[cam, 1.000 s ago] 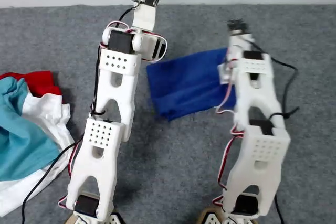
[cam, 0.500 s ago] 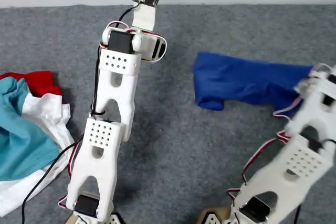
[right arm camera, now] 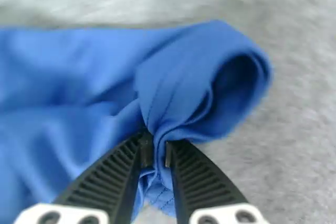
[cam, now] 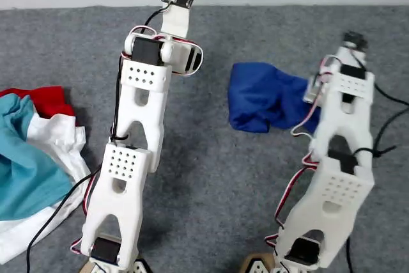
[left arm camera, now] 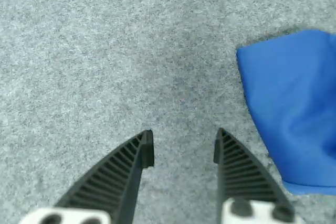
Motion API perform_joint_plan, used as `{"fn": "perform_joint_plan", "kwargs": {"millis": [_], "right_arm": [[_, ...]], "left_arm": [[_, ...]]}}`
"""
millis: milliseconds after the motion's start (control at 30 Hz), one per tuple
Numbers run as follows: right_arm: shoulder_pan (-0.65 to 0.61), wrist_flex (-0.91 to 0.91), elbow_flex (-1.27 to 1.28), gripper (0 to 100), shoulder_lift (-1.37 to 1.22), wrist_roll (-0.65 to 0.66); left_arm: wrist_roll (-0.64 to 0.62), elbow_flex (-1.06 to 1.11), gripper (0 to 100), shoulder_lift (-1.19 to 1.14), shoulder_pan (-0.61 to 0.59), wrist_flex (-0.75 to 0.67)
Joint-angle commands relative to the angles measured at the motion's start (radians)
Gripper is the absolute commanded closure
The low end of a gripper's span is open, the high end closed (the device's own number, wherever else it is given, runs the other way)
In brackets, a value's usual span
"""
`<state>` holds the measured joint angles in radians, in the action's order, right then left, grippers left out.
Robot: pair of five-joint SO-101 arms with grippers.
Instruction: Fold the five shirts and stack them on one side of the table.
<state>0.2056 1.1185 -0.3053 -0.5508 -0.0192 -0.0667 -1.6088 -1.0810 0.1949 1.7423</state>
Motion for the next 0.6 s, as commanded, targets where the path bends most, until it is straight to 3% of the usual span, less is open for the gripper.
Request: {"fn": "perform_joint_plan", "kwargs": {"millis": [0,567], "right_arm": [[-0.114,0.053,-0.043,98.9,0.12,0.066],[-0.756,0.102,-0.044,98.9,0.42,0.149]], "left_arm": [[0.006,-0.056,82,0.041,-0.011,0.014],[0.006,-0.062,82,0.051,-0.241,0.014]]}}
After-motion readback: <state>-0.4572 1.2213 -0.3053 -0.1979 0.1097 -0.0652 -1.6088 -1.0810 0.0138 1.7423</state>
